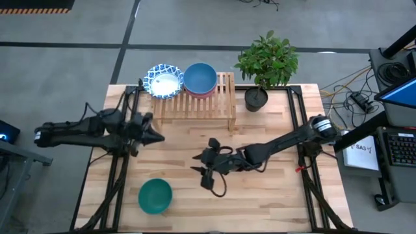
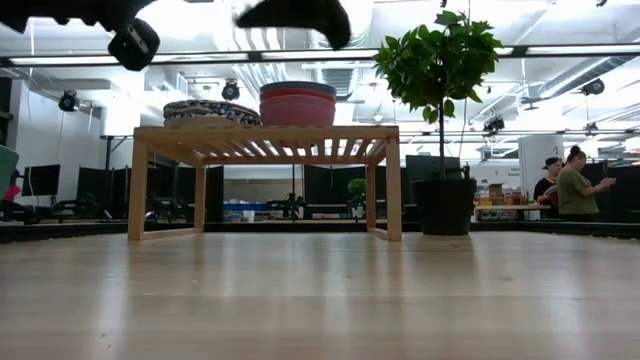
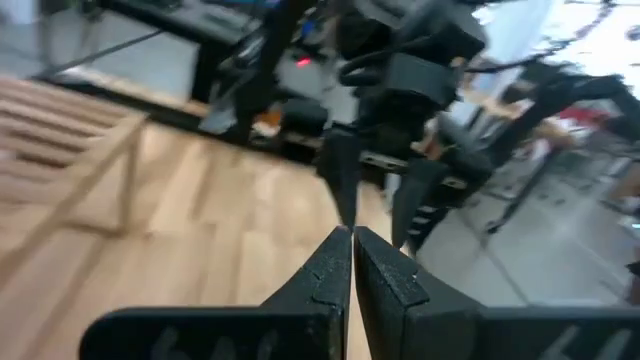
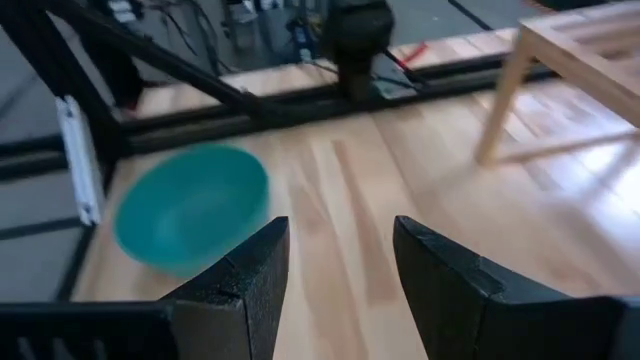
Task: Place and stack bowls onto a shelf
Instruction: Stack the dark green bowl on top of the blue bowl on the shelf
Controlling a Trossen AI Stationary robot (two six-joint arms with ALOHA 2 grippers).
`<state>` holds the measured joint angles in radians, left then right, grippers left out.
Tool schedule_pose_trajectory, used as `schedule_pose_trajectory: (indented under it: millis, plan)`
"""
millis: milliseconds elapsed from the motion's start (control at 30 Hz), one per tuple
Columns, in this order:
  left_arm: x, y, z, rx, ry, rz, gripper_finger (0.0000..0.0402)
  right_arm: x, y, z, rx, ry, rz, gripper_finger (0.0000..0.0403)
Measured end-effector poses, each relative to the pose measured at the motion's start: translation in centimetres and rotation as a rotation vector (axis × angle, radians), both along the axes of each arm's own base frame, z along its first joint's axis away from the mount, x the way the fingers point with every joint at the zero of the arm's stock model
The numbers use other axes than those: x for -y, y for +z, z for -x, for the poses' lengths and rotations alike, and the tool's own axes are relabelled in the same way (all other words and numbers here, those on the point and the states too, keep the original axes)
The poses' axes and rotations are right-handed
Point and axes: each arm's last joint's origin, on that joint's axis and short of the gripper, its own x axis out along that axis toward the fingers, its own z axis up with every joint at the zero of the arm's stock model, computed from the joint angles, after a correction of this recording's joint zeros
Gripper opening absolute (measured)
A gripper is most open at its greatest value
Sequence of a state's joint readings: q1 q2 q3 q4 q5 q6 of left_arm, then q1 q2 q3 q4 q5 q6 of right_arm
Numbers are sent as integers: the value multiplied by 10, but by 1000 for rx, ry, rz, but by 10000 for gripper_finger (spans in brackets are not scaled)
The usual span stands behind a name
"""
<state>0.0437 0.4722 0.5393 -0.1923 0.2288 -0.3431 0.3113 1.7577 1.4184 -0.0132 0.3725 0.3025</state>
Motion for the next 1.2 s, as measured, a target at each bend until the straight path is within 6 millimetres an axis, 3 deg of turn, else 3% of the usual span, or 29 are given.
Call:
schedule_pose_trajectory:
  millis: [200,400,567,800,900,1200]
  plan:
    - [9,-15,5,71,-77,3,0,-9,7,-36,-4,81,-38,171]
    - [18,-14,13,193,-161,6,0,-20,7,-70,-37,111,-6,171]
    - [32,-12,22,418,-300,20,0,-31,-13,-101,-66,151,-39,171]
    - [48,-15,32,477,-435,32,0,-32,-43,-137,-80,115,-76,171]
    - [50,-13,35,498,-452,51,0,-31,-53,-146,-102,92,-104,171]
    - [53,-10,40,535,-490,69,0,-20,-73,-146,-189,10,-170,171]
